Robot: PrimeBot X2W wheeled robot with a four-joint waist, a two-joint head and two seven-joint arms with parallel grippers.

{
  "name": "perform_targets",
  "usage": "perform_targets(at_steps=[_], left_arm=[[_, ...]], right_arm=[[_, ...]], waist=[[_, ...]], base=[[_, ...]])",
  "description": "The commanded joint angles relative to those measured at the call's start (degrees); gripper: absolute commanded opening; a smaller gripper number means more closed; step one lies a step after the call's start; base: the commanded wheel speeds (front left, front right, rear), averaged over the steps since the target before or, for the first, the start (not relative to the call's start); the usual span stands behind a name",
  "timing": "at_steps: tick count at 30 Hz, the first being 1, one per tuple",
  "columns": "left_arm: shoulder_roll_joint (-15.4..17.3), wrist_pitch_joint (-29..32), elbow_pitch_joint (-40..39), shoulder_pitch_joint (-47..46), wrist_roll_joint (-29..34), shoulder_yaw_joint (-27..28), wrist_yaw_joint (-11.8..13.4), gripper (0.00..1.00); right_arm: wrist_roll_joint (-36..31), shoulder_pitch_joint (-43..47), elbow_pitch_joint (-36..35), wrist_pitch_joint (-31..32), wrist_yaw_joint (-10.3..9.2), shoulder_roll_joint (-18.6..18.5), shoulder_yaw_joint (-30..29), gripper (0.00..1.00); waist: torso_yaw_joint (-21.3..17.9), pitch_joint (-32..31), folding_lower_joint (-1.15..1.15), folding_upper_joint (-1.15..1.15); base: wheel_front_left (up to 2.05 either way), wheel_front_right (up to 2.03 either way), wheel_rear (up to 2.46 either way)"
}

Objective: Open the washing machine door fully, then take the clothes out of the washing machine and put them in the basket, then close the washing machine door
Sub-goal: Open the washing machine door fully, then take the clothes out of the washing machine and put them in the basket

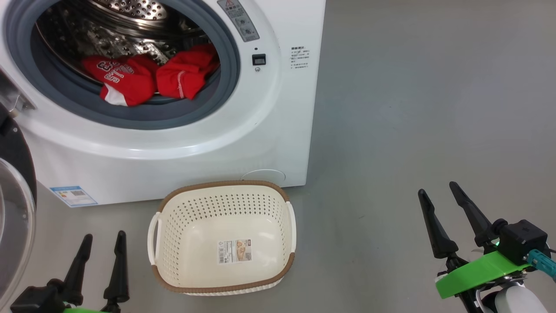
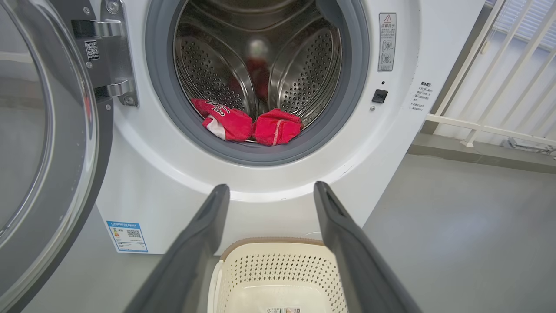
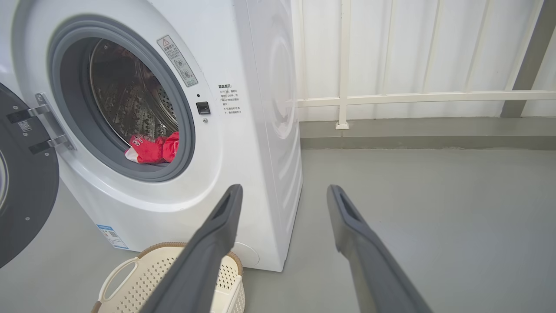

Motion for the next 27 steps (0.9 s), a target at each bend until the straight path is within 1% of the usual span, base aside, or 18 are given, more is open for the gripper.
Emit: perform_targets(at_steps=[1,8,15,19,23,27], left_arm=[[1.5,-0.3,-1.6,-0.9,0.8,2.1,-0.2,1.0],[1.3,-0.3,-1.6,-1.1,0.8,2.1,-0.2,1.0],[1.3,-0.3,-1.9,-1.4,0.4,1.9,-0.2,1.0],[1.4,-0.3,-1.9,-1.5,1.3,1.8,-0.2,1.0],[0.9,-0.3,-2.7,-1.7,1.7,2.2,-0.2,1.0],[0.7,-0.3,-3.0,-1.6,2.2,2.2,-0.2,1.0]], right_arm=[[-1.2,-0.1,-1.7,-0.7,0.36,-0.4,1.1,1.0],[-1.2,-0.1,-1.7,-0.7,0.36,-0.4,1.0,1.0],[-1.3,-0.5,-1.8,-0.7,0.36,-0.5,1.0,1.0],[-1.2,-0.7,-1.8,-0.7,0.36,-0.5,1.1,1.0],[-1.2,-0.6,-1.8,-0.7,0.36,-0.5,1.1,1.0],[-1.3,-0.6,-1.8,-0.7,0.36,-0.5,1.0,1.0]], waist=[[0.0,0.0,0.0,0.0],[0.2,0.2,0.0,0.0],[0.4,0.6,0.0,0.0],[0.4,0.8,0.0,0.0],[0.5,0.8,0.0,0.0],[0.7,0.8,0.0,0.0]], base=[[0.0,0.0,0.0],[0.1,-0.28,0.17],[0.86,-1.39,0.53],[1.08,-1.48,0.4],[0.78,-0.79,0.01],[0.24,-0.24,0.0]])
